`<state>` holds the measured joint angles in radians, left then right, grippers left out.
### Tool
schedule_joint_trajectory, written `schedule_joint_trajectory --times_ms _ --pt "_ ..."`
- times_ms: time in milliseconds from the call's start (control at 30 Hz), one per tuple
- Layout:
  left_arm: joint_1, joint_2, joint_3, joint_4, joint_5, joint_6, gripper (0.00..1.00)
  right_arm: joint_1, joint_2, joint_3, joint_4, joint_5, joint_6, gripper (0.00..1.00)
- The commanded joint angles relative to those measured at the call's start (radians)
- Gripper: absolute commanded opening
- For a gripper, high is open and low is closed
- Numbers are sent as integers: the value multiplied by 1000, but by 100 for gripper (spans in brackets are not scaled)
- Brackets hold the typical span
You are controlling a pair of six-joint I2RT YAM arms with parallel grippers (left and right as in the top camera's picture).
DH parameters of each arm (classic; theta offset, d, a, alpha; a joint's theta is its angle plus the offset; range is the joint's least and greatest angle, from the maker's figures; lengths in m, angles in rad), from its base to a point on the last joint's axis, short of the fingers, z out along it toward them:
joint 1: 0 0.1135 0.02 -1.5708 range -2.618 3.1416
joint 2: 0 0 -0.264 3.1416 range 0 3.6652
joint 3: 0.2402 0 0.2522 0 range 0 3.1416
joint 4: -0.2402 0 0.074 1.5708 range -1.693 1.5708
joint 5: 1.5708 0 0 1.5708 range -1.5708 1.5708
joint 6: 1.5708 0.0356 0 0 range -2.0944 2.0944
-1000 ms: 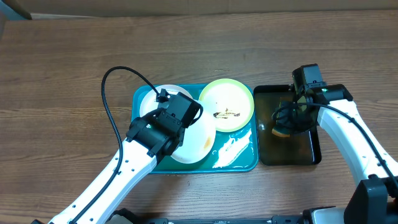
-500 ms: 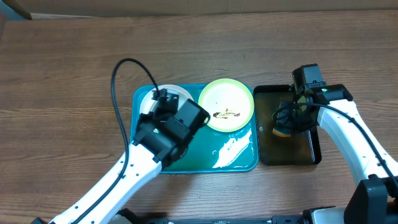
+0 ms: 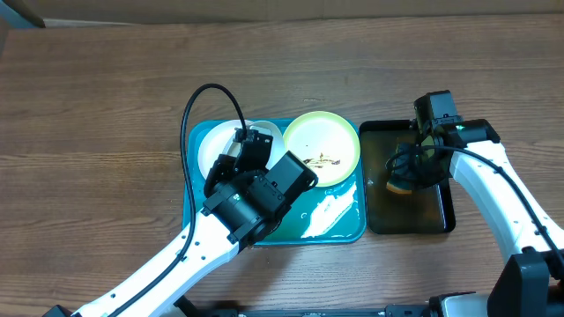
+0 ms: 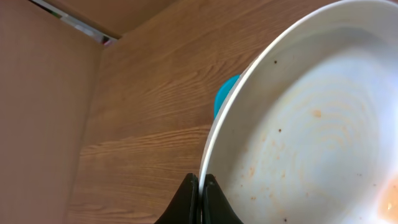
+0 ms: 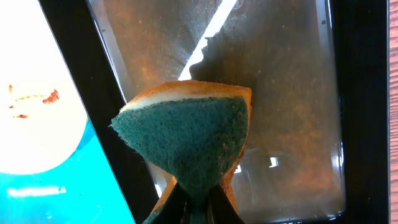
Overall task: Clean dirty plates on tray and stack at the side
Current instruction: 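Lift the cleaned white plate with left gripper and place it left of tray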
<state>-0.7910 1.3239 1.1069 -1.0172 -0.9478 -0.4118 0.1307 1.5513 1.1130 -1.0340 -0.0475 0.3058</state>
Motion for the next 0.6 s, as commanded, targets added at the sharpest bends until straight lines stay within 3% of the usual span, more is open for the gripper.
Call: schedule_joint_trajectory --times_ms 0,400,567 --pt "-9 -20 25 31 -10 57 4 -3 -18 18 3 6 -8 4" --pt "-28 -17 24 3 -58 37 4 -3 -18 18 -2 6 -8 4" --pt "16 -24 25 -20 3 -5 4 -3 -18 18 -4 6 -8 4"
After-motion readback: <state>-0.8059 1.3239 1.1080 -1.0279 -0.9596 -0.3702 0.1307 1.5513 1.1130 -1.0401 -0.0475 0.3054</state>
